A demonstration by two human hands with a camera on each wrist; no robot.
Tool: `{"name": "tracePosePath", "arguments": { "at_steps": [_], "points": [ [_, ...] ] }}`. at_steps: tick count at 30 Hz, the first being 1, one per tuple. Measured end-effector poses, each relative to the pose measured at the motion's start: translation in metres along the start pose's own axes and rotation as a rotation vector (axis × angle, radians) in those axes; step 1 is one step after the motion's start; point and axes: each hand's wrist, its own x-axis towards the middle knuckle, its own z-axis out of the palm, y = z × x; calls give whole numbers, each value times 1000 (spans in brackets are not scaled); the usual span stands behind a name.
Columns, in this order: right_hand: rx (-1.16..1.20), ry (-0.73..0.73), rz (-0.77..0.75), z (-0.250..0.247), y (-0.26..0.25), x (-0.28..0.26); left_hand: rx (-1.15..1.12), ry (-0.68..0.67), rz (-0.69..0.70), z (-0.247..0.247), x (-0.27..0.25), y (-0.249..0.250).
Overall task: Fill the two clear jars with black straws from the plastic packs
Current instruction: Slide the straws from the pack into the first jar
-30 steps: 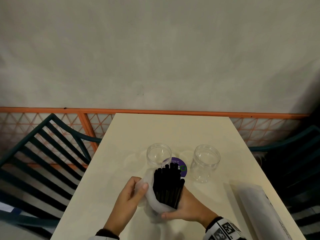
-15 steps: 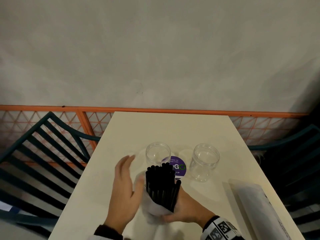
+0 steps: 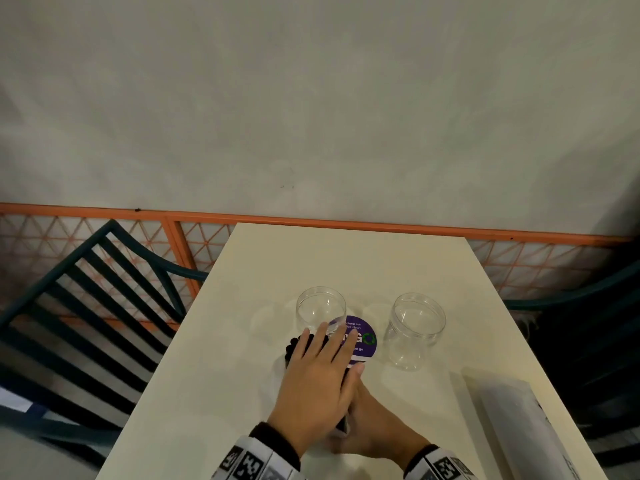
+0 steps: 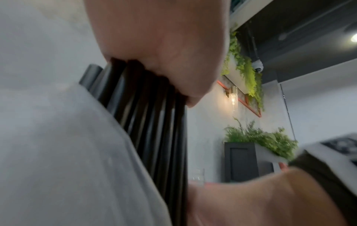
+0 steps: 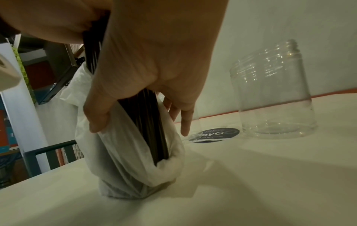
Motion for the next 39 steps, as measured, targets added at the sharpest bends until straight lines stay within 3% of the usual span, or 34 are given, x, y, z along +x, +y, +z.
{"name": "tracePosePath", "arguments": {
  "at_steps": [2,5,8,10,15,22,25,30,34,39],
  "points": [
    [2,14,-11,-2,0,-1,-196,94,3,-11,-4,-8],
    [115,18,-23,-7,-5,-3,-515,146,-127,-22,-15,-39],
    [52,-20,-8,-9,-6,-3,-597,-78,-223,-12,-29,-70],
    [12,-45,19,-10,-4,-1,-661,-144,-190,3,-32,-76],
    [-48,-208,67,-16,-2,-1,-779,109,-294,19,-34,-80],
    [-282,-264,109,-19,-2,-3,-649,216,-413,20,-41,-95],
    [-226,-164,106,-25,-5,-10,-603,285,-478,23,-45,-102],
    [-86,160,116,-30,-2,-18,-616,382,-529,27,-45,-98],
    [-103,325,144,-28,0,-16,-729,361,-566,34,-41,-89],
    [-53,482,208,-29,2,-15,-884,310,-496,25,-46,-72]
  ]
}}
